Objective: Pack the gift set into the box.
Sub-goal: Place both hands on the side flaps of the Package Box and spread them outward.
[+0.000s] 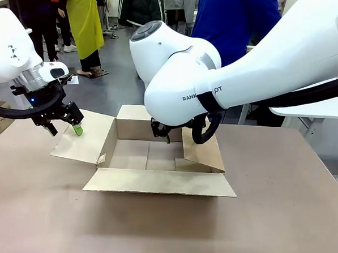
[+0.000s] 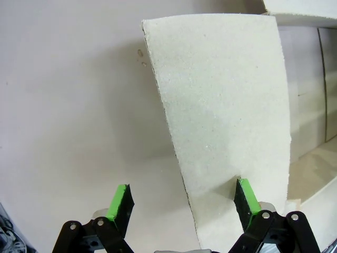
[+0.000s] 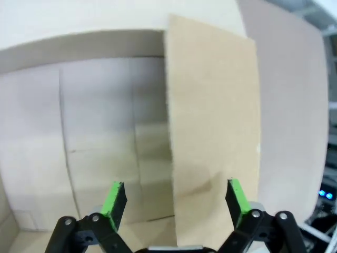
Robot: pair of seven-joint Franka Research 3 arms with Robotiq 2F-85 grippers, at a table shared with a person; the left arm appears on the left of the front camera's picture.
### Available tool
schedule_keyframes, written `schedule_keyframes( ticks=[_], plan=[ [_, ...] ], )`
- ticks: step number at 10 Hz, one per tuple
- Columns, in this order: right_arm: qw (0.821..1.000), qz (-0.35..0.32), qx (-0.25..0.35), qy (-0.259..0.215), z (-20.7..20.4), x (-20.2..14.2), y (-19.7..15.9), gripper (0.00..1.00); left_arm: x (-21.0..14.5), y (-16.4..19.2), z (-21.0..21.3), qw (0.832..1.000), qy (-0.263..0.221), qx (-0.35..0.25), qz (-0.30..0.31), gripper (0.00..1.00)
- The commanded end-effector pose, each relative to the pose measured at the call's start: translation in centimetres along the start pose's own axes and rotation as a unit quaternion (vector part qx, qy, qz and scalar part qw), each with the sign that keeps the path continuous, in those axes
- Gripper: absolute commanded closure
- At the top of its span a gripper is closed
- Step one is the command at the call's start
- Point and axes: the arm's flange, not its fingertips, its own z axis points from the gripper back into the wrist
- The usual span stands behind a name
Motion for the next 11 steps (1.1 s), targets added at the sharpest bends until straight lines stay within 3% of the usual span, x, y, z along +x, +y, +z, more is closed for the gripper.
schedule_keyframes(
  ticks=[1,7,11],
  plan=[
    [0.997,-0.059,-0.049,-0.004,-1.1,0.5,0.6,0.0,-0.2,0.0,0.2,1.0,-0.002,0.01,0.003,0.0],
    [0.994,-0.091,-0.056,-0.022,-1.8,1.5,-1.5,0.0,-0.2,0.0,0.2,1.0,-0.002,0.01,0.003,0.0],
    [0.991,-0.116,-0.059,-0.024,0.2,2.5,-7.8,0.0,-0.2,0.0,0.2,1.0,-0.002,0.01,0.003,0.0]
  ],
)
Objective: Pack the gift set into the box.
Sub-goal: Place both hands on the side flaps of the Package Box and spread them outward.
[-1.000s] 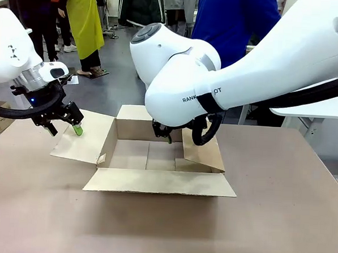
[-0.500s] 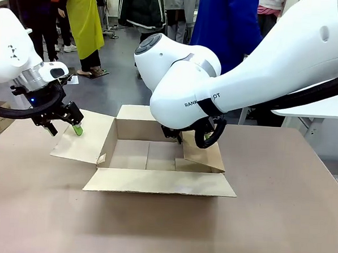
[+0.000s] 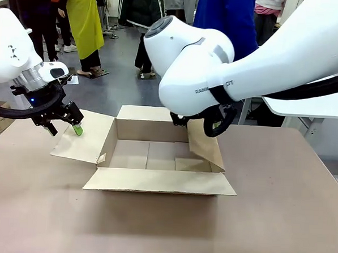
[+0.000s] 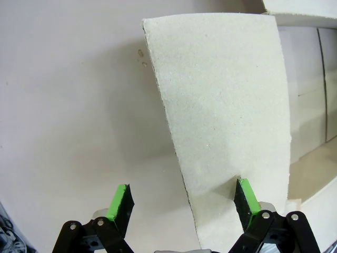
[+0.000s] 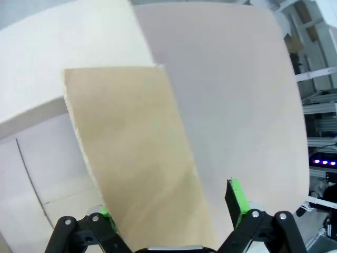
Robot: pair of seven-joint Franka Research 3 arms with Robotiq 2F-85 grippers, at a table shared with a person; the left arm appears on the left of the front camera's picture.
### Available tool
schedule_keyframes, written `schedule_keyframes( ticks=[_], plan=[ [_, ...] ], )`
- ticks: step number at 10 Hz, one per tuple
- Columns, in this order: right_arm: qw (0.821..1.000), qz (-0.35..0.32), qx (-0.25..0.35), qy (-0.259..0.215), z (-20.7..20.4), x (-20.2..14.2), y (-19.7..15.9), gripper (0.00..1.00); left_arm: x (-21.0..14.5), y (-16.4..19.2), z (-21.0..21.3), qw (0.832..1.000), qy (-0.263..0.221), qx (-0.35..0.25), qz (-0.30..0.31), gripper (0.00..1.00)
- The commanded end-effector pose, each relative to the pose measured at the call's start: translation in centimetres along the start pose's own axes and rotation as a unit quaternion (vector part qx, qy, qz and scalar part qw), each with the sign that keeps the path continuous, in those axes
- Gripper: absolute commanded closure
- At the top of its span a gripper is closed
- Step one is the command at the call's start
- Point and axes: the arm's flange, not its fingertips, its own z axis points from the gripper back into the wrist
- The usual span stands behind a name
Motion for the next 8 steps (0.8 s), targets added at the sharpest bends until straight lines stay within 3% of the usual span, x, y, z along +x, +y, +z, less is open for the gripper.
schedule_keyframes(
  ticks=[1,3,5,6,8],
  plan=[
    [1.0,-0.006,0.005,-0.014,0.6,0.4,-3.8,0.0,-0.2,-0.1,0.2,1.0,-0.002,0.01,0.003,0.0],
    [0.999,-0.026,0.02,-0.003,0.5,1.9,-7.1,0.0,-0.2,-0.1,0.2,1.0,-0.002,0.01,0.003,0.0],
    [0.991,-0.027,0.127,0.045,-1.4,3.2,-10.6,0.0,-0.2,-0.1,0.2,1.0,-0.002,0.01,0.003,0.0],
    [0.986,-0.032,0.153,0.06,-2.6,3.2,-12.2,0.0,-0.2,-0.1,0.2,1.0,-0.002,0.01,0.003,0.0],
    [0.967,-0.043,0.237,0.088,-5.3,2.9,-15.6,0.0,-0.2,-0.1,0.2,1.0,-0.002,0.01,0.003,0.0]
  ],
)
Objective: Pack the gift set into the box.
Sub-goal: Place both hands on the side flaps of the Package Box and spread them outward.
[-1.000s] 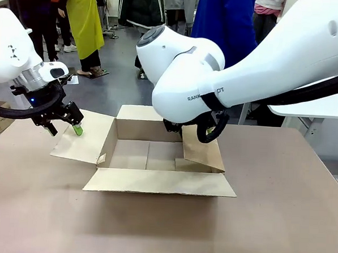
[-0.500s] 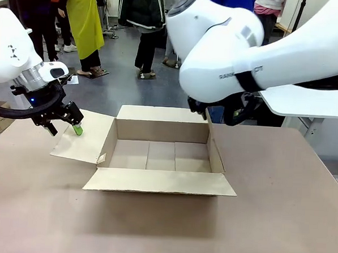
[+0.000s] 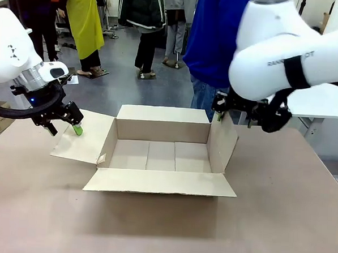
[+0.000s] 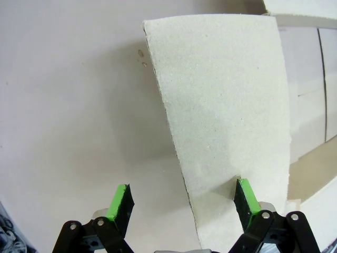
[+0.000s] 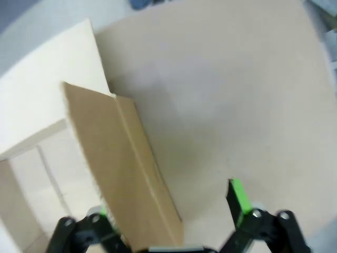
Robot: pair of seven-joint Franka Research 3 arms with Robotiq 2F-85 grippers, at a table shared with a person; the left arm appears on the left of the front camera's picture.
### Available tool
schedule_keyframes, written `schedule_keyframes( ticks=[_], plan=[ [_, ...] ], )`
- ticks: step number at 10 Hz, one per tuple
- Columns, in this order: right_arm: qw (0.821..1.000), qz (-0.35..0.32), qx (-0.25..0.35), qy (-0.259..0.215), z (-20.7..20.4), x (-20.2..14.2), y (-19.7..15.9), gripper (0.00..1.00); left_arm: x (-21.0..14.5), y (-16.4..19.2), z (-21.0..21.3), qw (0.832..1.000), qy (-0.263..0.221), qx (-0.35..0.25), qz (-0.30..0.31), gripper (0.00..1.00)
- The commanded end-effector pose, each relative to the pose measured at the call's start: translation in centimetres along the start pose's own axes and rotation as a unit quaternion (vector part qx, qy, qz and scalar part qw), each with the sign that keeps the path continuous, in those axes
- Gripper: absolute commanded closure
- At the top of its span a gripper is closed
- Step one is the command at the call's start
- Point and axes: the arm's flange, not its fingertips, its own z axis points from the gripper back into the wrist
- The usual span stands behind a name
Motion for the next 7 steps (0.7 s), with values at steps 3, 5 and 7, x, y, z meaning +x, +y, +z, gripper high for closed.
schedule_keyframes(
  ticks=[3,5,7],
  plan=[
    [0.97,-0.007,0.235,0.062,-2.6,-0.2,-10.5,0.0,-0.2,-0.1,0.2,1.0,-0.002,0.01,0.003,0.0],
    [0.937,0.024,0.339,0.084,-5.9,-0.5,-12.4,0.0,-0.2,-0.1,0.2,1.0,-0.002,0.01,0.003,0.0],
    [0.976,-0.03,0.21,0.038,-2.8,0.3,-10.1,0.0,-0.2,-0.1,0.2,1.0,-0.002,0.01,0.003,0.0]
  ],
)
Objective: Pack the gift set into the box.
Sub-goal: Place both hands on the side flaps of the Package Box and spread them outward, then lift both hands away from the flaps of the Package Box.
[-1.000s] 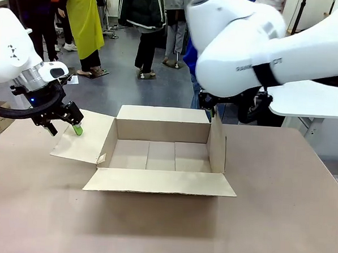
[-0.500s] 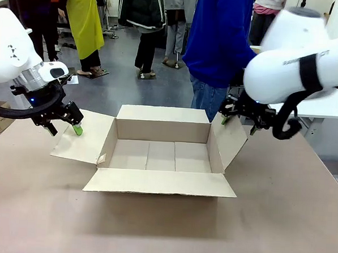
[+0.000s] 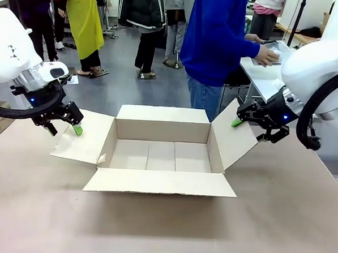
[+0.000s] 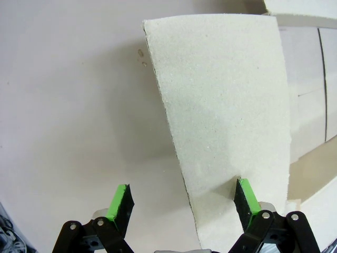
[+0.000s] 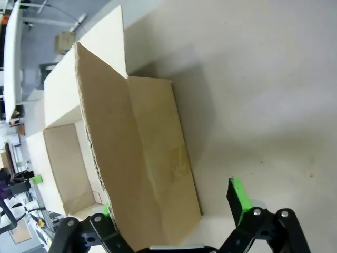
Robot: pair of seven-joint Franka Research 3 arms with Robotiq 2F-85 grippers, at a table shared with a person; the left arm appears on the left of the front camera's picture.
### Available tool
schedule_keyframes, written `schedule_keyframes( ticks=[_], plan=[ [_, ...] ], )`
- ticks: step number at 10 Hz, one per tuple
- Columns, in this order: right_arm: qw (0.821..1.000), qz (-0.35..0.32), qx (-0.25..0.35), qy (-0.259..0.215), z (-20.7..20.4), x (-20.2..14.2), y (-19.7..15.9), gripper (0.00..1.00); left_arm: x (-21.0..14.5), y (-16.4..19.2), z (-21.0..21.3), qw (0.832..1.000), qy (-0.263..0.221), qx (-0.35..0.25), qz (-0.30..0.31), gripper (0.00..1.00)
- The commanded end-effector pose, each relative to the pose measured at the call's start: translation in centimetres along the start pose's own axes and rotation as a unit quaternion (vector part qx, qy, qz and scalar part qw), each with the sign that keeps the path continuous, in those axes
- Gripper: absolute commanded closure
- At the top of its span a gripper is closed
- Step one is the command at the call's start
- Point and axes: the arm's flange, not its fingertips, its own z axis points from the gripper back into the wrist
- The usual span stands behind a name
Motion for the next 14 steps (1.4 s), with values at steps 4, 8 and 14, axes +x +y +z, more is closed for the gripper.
schedule_keyframes(
  ticks=[4,8,14],
  plan=[
    [0.999,-0.011,-0.046,-0.011,0.3,0.41,1.58,0.0,-0.2,-0.07,0.17,1.0,-0.002,0.01,0.003,0.0],
    [0.999,-0.011,-0.046,-0.011,0.3,0.41,1.58,0.0,-0.2,-0.07,0.17,1.0,-0.002,0.01,0.003,0.0],
    [0.999,-0.011,-0.046,-0.011,0.3,0.41,1.58,0.0,-0.2,-0.07,0.17,1.0,-0.002,0.01,0.003,0.0]
  ],
)
